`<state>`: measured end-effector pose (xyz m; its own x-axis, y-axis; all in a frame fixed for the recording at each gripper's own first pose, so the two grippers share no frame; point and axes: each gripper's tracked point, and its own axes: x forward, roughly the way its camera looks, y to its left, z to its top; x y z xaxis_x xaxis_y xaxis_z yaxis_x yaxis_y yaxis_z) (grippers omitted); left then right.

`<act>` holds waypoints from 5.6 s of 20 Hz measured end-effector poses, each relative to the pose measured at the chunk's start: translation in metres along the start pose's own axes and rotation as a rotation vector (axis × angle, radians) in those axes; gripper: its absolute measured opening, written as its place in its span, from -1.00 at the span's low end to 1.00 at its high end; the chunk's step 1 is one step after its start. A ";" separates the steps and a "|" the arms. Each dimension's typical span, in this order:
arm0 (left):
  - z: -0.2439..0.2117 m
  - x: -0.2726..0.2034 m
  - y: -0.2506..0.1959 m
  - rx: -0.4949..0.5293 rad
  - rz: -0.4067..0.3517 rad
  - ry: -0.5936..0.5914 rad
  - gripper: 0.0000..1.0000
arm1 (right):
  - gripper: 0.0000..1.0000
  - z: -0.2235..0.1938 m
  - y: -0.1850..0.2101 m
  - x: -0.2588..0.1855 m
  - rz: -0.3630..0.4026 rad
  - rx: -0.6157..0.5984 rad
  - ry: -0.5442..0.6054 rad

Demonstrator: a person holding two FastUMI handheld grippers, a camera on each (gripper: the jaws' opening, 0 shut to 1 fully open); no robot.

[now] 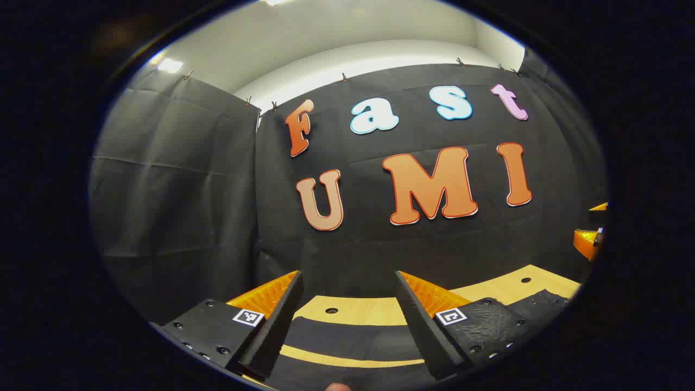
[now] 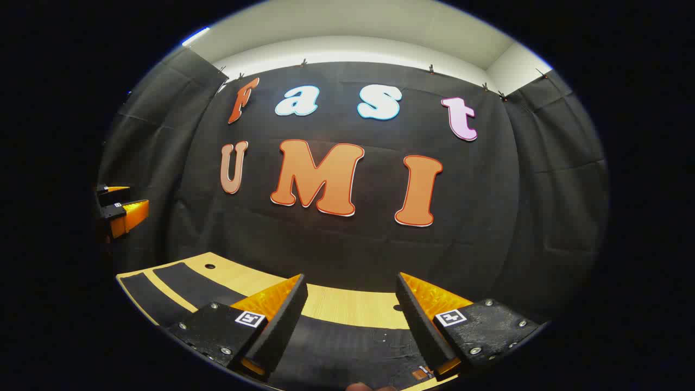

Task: Grasp the waist and the cuffs of the jeans and fold them to make the two legs overlap; first hold the waist and fold one-third of the jeans toward the cuffs, then hold the cuffs and fold the remaining one-third in the same direction to finish folding.

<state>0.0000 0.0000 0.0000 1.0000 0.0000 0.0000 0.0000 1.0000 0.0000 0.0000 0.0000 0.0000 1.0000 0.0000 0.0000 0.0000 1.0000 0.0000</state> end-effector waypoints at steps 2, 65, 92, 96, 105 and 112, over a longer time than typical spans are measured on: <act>-0.002 0.003 -0.006 0.006 0.007 0.010 1.00 | 0.89 -0.007 -0.005 0.004 0.005 -0.005 0.015; -0.414 -0.028 0.213 -0.615 0.565 1.592 0.89 | 0.28 -0.388 -0.095 -0.079 -0.659 0.836 1.450; -0.291 0.129 0.200 -0.748 0.098 1.077 -0.98 | -0.80 -0.262 -0.079 0.009 -0.549 1.358 0.854; -0.288 0.176 0.194 -0.773 0.059 1.067 -0.99 | -0.80 -0.246 -0.081 0.030 -0.572 1.383 0.833; -0.314 0.247 0.167 -0.686 -0.017 1.139 -0.99 | -0.80 -0.231 -0.081 0.071 -0.608 1.405 0.842; -0.308 0.305 0.161 -0.669 0.061 1.089 -0.99 | -0.80 -0.241 -0.080 0.129 -0.528 1.490 0.893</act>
<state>0.3047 0.1613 -0.3076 0.4817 -0.2716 -0.8332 -0.3627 0.8037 -0.4717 0.1288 -0.0804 -0.2413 0.5943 0.2189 -0.7739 0.7837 0.0583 0.6184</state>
